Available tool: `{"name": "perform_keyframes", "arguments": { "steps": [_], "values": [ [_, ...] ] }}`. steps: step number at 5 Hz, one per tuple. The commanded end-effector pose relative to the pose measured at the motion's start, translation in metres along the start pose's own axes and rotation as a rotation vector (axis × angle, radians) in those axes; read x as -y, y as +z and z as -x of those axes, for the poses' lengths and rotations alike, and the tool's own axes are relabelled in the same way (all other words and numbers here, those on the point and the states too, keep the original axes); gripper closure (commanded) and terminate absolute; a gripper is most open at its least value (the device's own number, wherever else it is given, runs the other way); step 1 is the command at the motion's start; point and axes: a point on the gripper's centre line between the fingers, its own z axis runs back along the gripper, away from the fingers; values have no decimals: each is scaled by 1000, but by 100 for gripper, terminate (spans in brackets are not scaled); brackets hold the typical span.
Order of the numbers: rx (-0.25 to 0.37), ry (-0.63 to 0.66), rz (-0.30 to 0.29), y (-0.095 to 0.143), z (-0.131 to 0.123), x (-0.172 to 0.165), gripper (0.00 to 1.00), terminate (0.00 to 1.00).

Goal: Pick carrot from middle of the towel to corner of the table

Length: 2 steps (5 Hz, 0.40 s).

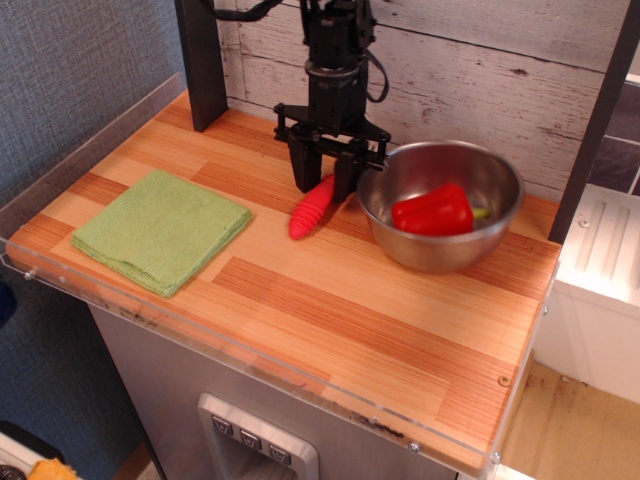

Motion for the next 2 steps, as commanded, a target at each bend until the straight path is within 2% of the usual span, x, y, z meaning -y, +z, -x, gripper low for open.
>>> {"name": "perform_keyframes", "arguments": {
  "steps": [1,2],
  "values": [
    [159,-51,-55,68,12,1,0,0],
    [209,-25,-103,104,33,0,0,0]
  ]
}}
